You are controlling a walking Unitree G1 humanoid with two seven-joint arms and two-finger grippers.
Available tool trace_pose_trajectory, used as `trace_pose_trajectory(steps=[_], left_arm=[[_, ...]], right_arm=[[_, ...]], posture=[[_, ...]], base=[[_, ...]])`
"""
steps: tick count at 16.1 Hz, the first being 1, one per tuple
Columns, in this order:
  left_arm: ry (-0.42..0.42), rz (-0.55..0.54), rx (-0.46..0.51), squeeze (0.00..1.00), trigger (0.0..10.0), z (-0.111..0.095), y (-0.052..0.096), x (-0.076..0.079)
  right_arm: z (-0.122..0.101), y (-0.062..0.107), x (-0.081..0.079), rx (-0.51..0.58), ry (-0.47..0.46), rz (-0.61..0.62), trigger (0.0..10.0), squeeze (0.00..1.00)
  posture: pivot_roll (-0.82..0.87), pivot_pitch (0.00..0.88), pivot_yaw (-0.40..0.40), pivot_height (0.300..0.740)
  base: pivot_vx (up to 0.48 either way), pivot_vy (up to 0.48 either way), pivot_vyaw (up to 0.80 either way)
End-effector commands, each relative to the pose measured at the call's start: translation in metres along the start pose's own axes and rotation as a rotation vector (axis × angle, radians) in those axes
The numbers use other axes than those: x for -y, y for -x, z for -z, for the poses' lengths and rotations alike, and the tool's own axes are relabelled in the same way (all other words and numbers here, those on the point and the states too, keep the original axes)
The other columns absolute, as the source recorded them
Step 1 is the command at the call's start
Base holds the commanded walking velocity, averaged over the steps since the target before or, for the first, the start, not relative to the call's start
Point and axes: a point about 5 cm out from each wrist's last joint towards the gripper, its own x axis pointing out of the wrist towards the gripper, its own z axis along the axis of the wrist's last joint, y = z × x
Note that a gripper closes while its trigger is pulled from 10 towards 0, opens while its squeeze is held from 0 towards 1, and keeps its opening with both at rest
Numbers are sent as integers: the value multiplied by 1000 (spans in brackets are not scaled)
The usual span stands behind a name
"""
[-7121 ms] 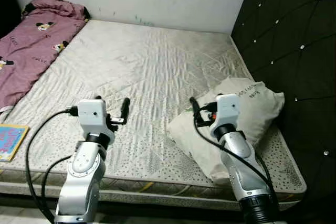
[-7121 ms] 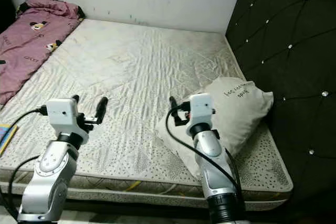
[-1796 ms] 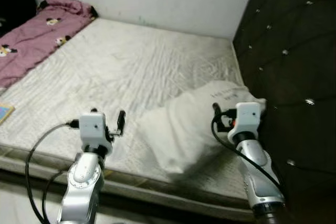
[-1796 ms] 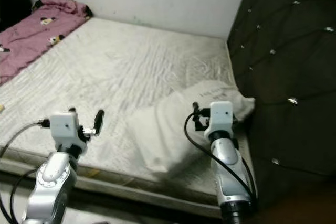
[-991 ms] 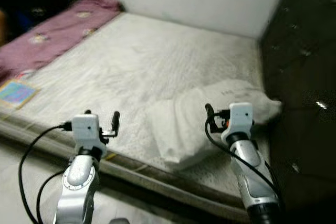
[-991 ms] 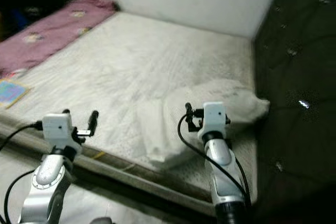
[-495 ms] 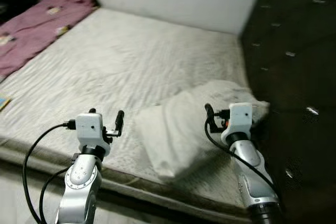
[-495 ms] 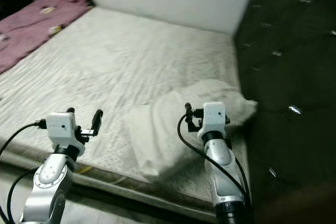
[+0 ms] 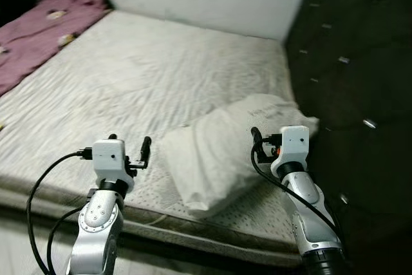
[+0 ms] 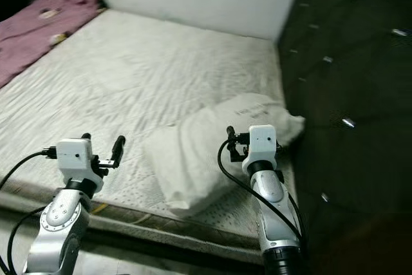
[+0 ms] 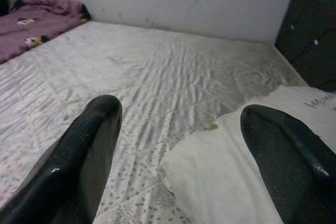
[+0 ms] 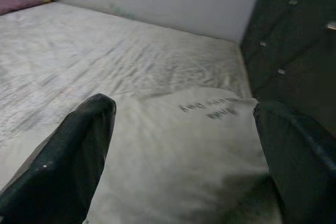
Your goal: Clean up the room
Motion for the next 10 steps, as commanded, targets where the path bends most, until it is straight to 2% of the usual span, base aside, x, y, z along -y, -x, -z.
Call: trace_pose_trajectory(steps=[1,10], left_arm=[[-7,-20,-6,0,10000,-2,-3,-2],[21,-4,4,0,10000,-3,-3,0]], right_arm=[[0,-1,4,-7,-4,9,10000,0],[0,-1,5,-13,0,10,10000,0]], posture=[[82,0,-73,740],[77,0,-77,740]], base=[[0,0,-800],[0,0,-800]])
